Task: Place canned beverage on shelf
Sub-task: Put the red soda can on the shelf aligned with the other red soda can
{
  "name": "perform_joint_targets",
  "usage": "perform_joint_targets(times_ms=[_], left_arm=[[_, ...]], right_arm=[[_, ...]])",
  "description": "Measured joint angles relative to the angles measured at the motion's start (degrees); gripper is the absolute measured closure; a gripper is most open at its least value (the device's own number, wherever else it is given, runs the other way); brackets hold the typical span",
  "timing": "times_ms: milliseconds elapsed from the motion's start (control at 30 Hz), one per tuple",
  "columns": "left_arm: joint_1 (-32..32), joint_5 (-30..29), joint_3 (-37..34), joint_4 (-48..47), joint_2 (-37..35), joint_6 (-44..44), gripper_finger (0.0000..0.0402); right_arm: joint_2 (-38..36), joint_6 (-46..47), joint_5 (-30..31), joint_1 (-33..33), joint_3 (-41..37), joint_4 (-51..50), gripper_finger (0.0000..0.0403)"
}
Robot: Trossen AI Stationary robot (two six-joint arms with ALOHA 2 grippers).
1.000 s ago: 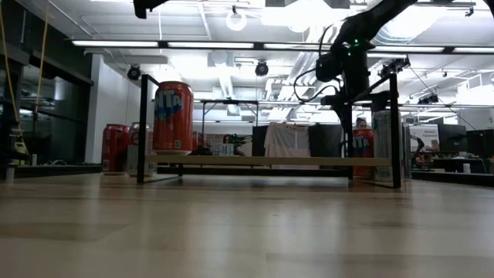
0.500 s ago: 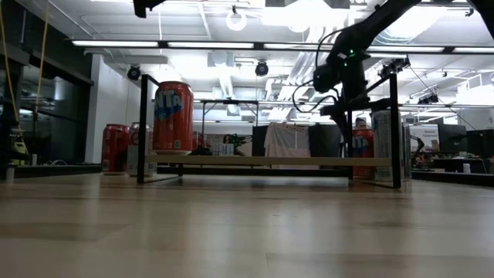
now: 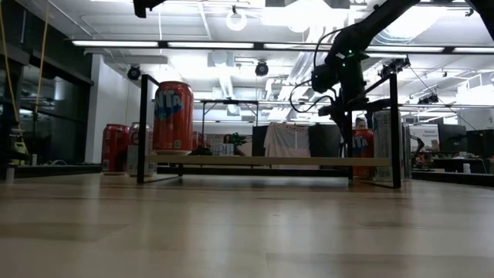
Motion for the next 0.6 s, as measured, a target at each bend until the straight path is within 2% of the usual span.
perform_joint_targets(times_ms=[200,367,467,600], left_arm=[[0.00,-0.18,0.00,0.07,0.00,0.00,0.0064],[-0.01,-0.24,0.00,0.31,0.00,-0.02,0.0064],[-0.01,-0.24,0.00,0.28,0.00,-0.02,0.0064],[-0.01,-0.24,0.00,0.28,0.00,-0.02,0.0064]], right_arm=[[-2.80,-6.05,2.16,1.51,6.33,-0.29,0.0128],[-3.81,-13.81,0.26,3.55,18.42,-2.12,0.0128],[-3.88,-17.90,-1.34,7.63,25.86,-4.40,0.0128],[-3.91,-20.32,-3.12,16.22,33.19,-7.50,0.0128]])
